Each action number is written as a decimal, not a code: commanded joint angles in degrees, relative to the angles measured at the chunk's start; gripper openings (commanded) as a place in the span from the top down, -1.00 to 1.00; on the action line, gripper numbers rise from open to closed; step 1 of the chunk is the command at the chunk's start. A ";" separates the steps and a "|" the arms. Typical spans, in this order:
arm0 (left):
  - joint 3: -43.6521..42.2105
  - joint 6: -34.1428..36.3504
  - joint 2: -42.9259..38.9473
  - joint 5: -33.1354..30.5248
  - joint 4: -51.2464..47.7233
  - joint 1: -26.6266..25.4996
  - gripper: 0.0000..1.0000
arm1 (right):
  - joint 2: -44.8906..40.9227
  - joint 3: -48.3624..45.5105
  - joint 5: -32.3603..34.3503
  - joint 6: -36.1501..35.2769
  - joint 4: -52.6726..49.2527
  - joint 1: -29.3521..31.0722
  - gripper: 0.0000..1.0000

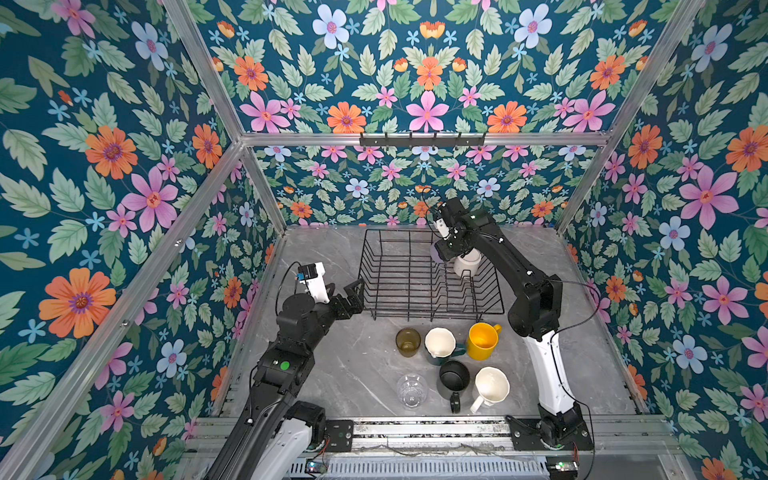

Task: Load the cups into the dish rack
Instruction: 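Lower the lavender cup upside down beside the white mug with the right gripper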

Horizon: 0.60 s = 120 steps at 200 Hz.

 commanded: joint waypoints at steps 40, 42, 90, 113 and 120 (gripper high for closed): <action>-0.24 0.39 0.15 -0.53 0.11 0.06 -0.99 | 3.15 3.07 -0.21 -1.05 -3.39 0.46 0.81; -0.23 0.39 0.18 -0.51 0.11 0.11 -0.99 | 3.26 3.12 -0.21 -1.03 -3.44 0.49 0.78; -0.40 0.26 0.19 -0.48 0.11 0.08 -0.99 | 4.83 4.69 -0.45 -1.18 -3.96 0.57 0.01; -0.40 0.21 0.28 -0.48 0.11 0.11 -0.99 | 5.44 5.24 -1.07 -1.32 -4.00 0.53 -0.19; -0.40 0.21 0.28 -0.52 0.11 0.06 -0.99 | 5.54 5.32 -1.37 -1.40 -4.11 0.52 -0.26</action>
